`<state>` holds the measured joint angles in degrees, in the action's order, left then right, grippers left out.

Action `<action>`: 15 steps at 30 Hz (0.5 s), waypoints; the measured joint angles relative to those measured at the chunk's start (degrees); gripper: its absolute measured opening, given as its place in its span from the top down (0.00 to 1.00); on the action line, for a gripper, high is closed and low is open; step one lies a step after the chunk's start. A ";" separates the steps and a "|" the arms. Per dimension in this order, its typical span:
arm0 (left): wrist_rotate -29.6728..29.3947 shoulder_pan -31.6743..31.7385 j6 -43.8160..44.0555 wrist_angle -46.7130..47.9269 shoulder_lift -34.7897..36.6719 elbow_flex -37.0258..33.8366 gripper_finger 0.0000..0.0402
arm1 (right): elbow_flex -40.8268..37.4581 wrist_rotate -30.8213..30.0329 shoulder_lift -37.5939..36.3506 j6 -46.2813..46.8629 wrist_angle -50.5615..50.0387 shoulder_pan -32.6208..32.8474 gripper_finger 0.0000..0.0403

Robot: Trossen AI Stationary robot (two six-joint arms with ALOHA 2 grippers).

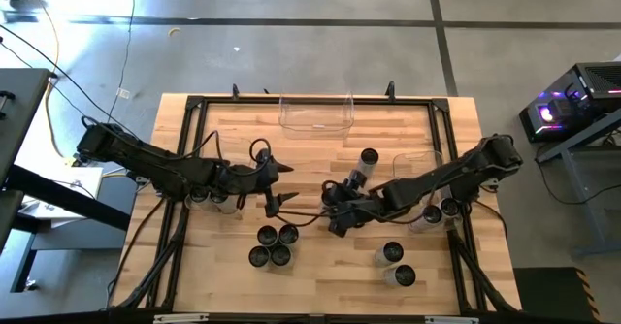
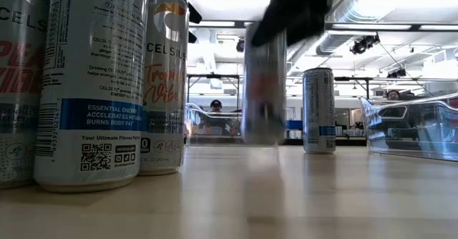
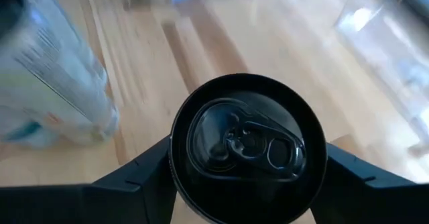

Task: Sort soda cans
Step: Put the white-pink soda can into the right transparent bin

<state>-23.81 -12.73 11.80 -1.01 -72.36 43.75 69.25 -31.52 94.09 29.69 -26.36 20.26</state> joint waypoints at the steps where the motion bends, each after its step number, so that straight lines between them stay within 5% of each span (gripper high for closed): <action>1: -0.01 0.00 -0.23 -0.20 0.00 0.00 0.14 | 0.86 -1.23 -0.85 -0.07 -0.92 0.52 0.40; 9: 0.13 0.00 -1.46 -0.66 0.00 0.00 0.14 | 9.22 -6.84 -8.32 1.02 -16.57 4.59 0.40; 15: 0.13 0.00 -2.65 -2.32 0.00 0.01 0.14 | 13.11 -2.41 -12.13 7.44 -30.83 4.85 0.40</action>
<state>-23.68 -12.73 9.15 -3.33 -72.36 43.76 82.36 -33.93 81.96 37.13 -57.20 25.10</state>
